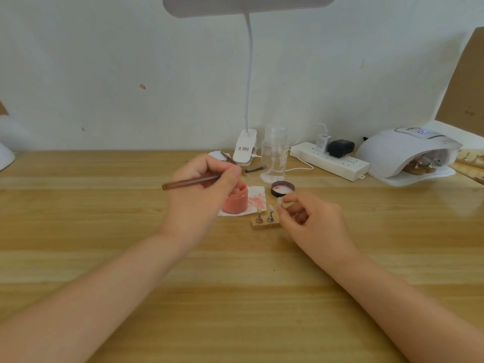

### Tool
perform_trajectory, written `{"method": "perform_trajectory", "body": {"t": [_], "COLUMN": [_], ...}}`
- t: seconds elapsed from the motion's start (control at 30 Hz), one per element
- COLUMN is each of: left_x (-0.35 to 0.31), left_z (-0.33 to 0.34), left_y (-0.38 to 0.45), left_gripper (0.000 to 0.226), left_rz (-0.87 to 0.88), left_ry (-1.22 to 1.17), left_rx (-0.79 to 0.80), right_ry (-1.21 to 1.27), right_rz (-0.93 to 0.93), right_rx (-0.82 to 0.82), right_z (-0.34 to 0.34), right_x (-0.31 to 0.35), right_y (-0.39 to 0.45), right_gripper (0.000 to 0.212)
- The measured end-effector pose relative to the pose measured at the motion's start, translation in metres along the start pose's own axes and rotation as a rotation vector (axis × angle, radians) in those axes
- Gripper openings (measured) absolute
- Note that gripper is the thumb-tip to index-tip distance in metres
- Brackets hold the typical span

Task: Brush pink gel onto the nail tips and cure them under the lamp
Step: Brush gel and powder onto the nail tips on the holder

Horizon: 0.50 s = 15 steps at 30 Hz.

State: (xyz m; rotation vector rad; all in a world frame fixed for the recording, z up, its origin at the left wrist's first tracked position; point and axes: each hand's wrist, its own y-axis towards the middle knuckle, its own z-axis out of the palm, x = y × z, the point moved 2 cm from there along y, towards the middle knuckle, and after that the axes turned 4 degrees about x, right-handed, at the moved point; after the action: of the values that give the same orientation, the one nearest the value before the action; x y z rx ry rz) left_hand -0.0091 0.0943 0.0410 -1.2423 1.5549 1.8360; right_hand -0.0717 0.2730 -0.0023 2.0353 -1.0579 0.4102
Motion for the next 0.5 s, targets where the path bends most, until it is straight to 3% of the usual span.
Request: {"method": "perform_trajectory", "body": {"t": [0.2,0.33,0.5], "left_x": [0.019,0.019,0.021], "left_z": [0.006,0.012,0.011], "left_y": [-0.026,-0.032,-0.033], "left_gripper": [0.002,0.007,0.012], "left_rz": [0.167,0.307,0.329], "left_ry": [0.238,0.363,0.450], "left_rx": [0.158,0.195,0.209], "right_ry": [0.075,0.092,0.091], "right_rz": [-0.048,-0.065,-0.059], "right_rx": [-0.018,-0.039,-0.060], "right_z": [0.001,0.002,0.002], "right_x": [0.000,-0.002,-0.005], "right_y": [0.001,0.001,0.002], "right_gripper": [0.004,0.008,0.008]}}
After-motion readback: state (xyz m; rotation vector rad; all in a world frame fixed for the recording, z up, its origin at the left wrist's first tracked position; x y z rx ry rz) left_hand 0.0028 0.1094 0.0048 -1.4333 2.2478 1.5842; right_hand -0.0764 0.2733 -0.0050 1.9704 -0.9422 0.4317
